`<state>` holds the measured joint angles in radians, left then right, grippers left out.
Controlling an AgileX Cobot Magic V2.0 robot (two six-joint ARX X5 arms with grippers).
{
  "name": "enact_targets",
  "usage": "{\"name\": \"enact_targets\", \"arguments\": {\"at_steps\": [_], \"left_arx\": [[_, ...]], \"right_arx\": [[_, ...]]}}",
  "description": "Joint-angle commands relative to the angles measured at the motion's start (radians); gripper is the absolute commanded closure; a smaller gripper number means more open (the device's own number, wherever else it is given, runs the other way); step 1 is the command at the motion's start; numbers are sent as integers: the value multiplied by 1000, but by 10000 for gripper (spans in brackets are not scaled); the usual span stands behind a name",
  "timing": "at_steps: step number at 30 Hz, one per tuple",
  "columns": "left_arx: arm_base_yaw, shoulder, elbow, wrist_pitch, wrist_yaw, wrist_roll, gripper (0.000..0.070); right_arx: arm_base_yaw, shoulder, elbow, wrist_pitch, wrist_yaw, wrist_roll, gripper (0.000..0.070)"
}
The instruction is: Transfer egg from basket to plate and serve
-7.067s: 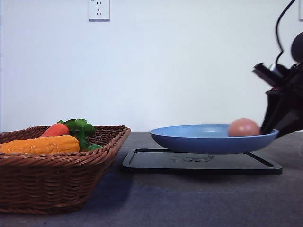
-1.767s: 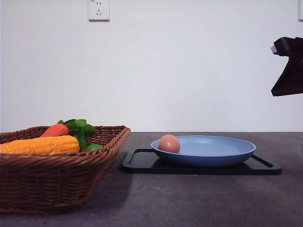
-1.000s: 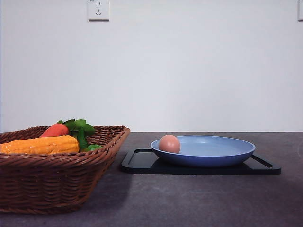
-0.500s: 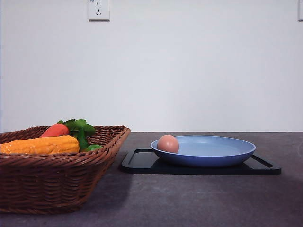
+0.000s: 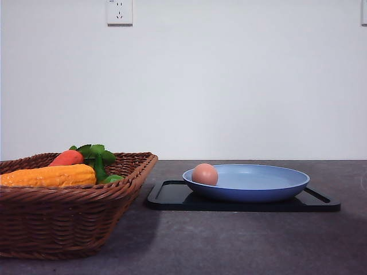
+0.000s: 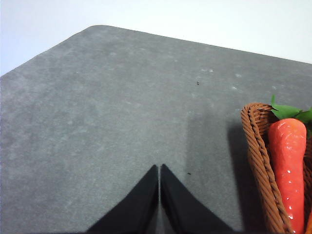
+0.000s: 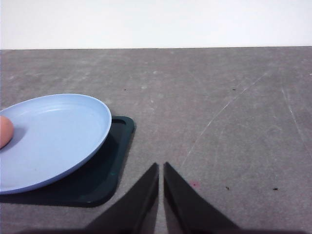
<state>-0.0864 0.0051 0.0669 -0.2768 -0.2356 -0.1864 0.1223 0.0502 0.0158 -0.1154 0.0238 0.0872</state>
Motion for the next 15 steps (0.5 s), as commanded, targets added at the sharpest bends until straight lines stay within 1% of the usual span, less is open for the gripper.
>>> {"name": "enact_targets", "arguments": {"at_steps": [1, 15], "left_arx": [[1, -2, -25, -14, 3, -6, 700], [1, -2, -25, -14, 3, -6, 700]], "right_arx": [[0, -1, -6, 13, 3, 17, 700], [0, -1, -6, 13, 3, 17, 700]]}}
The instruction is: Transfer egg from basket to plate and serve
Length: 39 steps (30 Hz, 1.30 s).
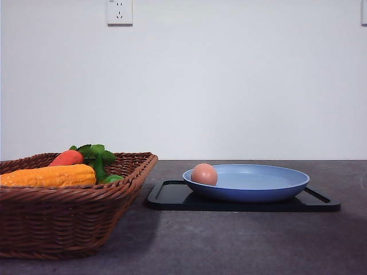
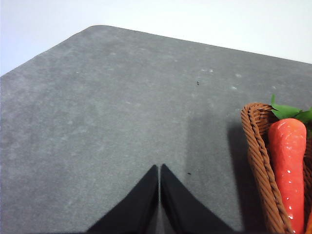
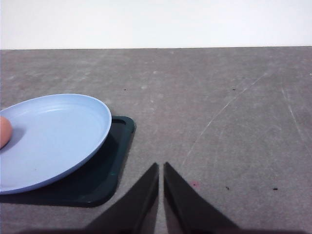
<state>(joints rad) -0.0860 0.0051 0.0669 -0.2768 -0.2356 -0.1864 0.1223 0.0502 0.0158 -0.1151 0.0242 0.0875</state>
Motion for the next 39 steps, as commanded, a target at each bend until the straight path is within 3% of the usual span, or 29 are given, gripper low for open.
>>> {"name": "enact_targets", "arguments": {"at_steps": [1, 39], "left_arx": [[1, -2, -25, -14, 3, -6, 700], [1, -2, -25, -14, 3, -6, 700]], "right_arx": [[0, -1, -6, 13, 2, 17, 700], [0, -1, -6, 13, 2, 17, 700]]}}
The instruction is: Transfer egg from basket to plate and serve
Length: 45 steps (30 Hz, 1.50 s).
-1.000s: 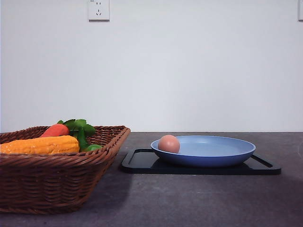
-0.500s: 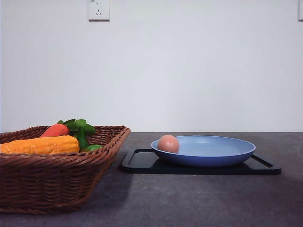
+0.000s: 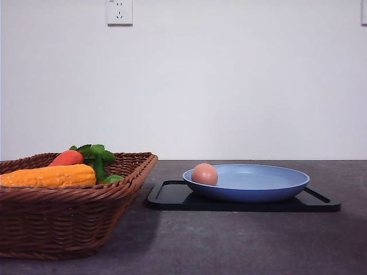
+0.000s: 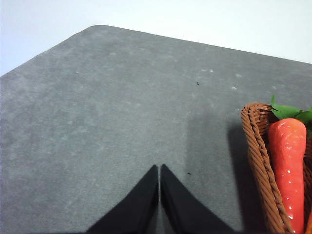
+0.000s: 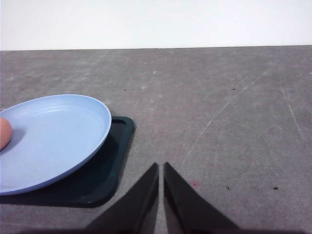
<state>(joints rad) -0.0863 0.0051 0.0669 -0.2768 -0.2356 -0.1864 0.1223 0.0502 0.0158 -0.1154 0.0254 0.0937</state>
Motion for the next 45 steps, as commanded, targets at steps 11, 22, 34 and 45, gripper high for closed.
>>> {"name": "enact_targets", "arguments": {"at_steps": [11, 22, 34, 45], "left_arx": [[1, -2, -25, -14, 3, -6, 700], [1, -2, -25, -14, 3, -6, 700], [1, -2, -25, -14, 3, -6, 700], [1, -2, -25, -14, 3, -6, 700]], "right_arx": [[0, -1, -6, 13, 2, 11, 700], [0, -1, -6, 13, 1, 11, 700], [0, -1, -6, 13, 1, 11, 700], [0, -1, -6, 13, 1, 11, 700]]}}
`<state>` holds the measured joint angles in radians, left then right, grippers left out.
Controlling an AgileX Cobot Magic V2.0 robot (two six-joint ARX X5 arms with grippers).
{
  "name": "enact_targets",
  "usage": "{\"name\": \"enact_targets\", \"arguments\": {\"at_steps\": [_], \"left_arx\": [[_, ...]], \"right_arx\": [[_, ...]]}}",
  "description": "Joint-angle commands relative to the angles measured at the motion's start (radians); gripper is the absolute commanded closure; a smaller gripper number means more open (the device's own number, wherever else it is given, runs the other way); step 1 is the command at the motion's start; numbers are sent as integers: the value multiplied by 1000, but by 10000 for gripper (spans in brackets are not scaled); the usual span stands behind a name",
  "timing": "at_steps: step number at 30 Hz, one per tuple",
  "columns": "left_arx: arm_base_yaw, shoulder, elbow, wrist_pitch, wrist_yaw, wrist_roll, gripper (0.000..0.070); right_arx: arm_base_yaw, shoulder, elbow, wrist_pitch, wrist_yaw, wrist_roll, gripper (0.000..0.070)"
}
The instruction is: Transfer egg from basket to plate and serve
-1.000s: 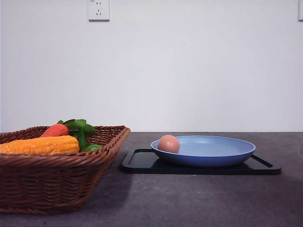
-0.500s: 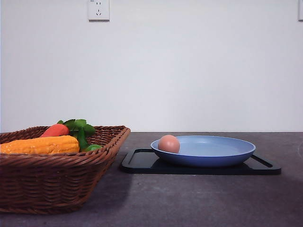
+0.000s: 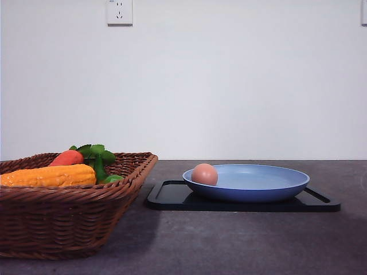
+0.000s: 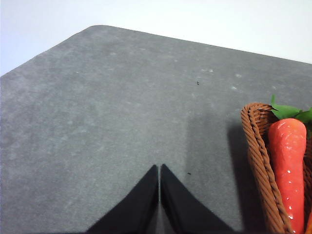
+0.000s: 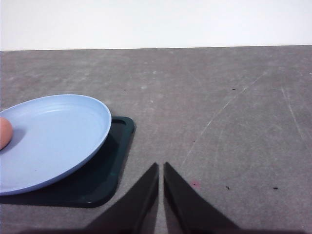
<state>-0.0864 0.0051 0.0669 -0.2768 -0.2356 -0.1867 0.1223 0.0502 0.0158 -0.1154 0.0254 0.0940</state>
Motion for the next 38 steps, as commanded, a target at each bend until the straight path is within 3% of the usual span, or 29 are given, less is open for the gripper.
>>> {"name": "enact_targets", "arguments": {"at_steps": [1, 38], "left_arx": [[1, -2, -25, -14, 3, -6, 700], [1, -2, -25, -14, 3, -6, 700]], "right_arx": [[0, -1, -6, 13, 1, 10, 700], [0, -1, -6, 13, 1, 10, 700]]}}
